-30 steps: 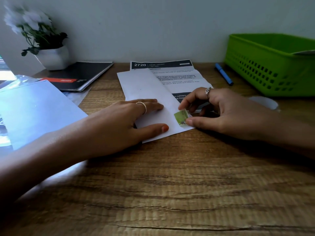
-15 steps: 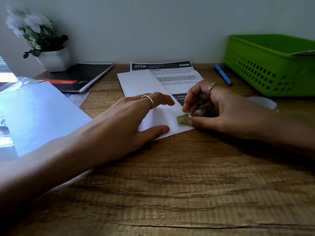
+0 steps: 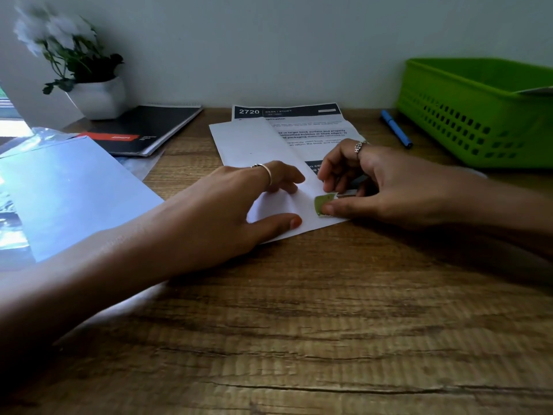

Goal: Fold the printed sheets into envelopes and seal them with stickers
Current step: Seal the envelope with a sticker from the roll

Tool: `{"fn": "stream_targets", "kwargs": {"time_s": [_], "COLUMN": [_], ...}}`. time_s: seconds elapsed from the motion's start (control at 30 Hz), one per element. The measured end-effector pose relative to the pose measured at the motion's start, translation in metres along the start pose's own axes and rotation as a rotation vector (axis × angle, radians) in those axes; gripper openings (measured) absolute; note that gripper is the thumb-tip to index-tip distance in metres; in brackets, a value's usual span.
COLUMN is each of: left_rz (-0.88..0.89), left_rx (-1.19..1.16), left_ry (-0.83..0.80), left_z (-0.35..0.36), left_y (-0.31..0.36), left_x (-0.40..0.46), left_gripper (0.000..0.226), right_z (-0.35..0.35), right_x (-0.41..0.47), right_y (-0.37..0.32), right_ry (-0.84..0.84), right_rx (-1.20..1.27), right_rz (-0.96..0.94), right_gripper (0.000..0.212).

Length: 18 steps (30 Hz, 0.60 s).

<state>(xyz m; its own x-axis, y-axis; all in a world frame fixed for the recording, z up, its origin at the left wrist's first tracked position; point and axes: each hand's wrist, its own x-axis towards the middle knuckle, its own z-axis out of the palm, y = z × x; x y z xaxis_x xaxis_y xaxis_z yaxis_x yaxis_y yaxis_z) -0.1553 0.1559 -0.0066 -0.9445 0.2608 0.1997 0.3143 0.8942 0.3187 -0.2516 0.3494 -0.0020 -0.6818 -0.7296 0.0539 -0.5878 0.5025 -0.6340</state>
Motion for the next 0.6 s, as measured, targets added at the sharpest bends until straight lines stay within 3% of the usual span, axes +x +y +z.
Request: {"fn": "stream_targets", "kwargs": {"time_s": [0.43,0.6], "left_rz": [-0.008,-0.013], "left_rx": [-0.040,-0.040], "left_ry": [0.008,0.010], "left_z": [0.000,-0.001], "left_y": [-0.001,-0.001], "left_x": [0.001,0.002], "left_gripper": [0.057,0.061], "right_z": [-0.006,-0.001], "right_x": [0.011,0.015], "right_y": [-0.004,-0.002], "right_ry": [-0.052,0.015], "right_rx": [-0.032,-0.080], "right_rz": [0.067,0.067], "right_gripper": [0.049,0.036]}}
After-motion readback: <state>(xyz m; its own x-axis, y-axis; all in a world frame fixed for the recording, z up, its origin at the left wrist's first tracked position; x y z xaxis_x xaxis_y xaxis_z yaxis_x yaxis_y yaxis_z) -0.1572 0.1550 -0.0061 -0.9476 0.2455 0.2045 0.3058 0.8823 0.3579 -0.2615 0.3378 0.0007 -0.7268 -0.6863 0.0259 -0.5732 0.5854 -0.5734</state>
